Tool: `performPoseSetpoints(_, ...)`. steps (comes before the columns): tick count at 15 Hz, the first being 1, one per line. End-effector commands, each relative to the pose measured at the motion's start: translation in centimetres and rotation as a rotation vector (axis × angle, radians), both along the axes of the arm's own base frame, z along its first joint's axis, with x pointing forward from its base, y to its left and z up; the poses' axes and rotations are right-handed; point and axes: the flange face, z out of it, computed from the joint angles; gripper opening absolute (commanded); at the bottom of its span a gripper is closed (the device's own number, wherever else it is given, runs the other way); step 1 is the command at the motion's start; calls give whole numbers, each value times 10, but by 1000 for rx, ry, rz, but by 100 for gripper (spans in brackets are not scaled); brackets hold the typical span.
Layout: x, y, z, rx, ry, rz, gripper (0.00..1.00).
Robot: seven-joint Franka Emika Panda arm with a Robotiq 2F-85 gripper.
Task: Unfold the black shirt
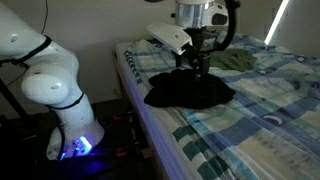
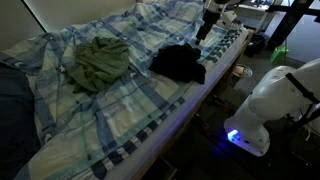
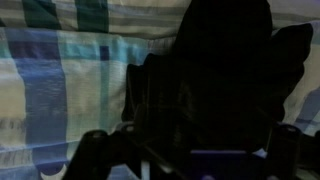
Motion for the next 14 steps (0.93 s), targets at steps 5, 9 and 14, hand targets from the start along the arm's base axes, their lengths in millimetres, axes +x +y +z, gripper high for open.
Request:
performPoseSetpoints(5, 0, 0, 0, 0, 1, 0, 100)
performPoseSetpoints(9, 1, 0, -4, 17, 5, -39, 100)
performPoseSetpoints(14, 5, -3, -17, 111, 28, -182, 100)
